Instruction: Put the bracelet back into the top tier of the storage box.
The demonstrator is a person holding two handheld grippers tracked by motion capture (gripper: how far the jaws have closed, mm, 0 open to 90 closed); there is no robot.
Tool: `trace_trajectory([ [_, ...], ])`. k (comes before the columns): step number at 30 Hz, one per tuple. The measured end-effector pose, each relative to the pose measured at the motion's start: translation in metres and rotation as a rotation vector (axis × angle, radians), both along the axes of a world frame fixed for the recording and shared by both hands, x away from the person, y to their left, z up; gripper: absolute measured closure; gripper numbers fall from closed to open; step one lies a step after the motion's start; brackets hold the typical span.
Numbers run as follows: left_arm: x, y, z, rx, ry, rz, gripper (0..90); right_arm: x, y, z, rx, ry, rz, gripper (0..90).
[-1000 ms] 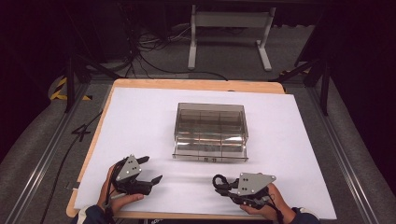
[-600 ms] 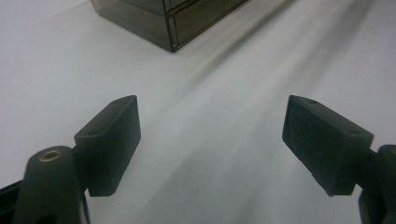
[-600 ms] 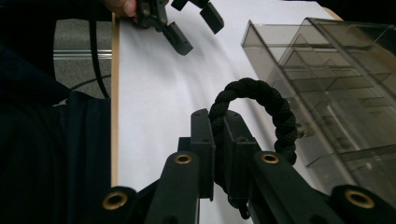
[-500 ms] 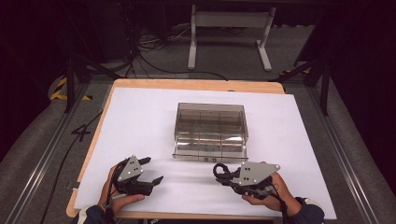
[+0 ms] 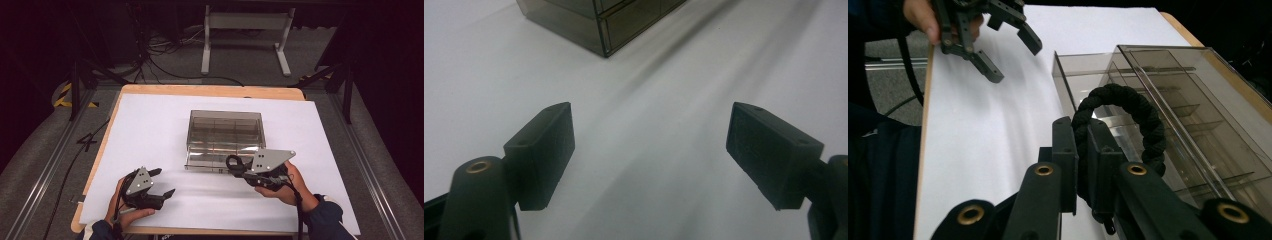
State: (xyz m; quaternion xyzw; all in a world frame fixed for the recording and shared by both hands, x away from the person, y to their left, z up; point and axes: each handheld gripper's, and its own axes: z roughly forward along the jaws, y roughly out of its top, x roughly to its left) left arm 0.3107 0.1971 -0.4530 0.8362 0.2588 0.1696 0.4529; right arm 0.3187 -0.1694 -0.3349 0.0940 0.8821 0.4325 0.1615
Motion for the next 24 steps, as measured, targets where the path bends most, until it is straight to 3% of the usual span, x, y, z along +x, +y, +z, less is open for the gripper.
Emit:
trace_trajectory([
  [17,-0.002,-0.001,0.000,-0.001,0.001,-0.018,24.0,0.033,0.019,-0.003,-0.071,0.054,-0.030,84.8],
  [18,-0.001,-0.001,0.000,-0.001,0.002,-0.018,23.9,0.035,0.024,-0.004,-0.099,0.064,-0.023,84.8],
  [24,-0.001,-0.003,0.000,0.000,0.006,-0.027,23.9,0.039,0.031,-0.009,-0.137,0.076,-0.036,84.6],
])
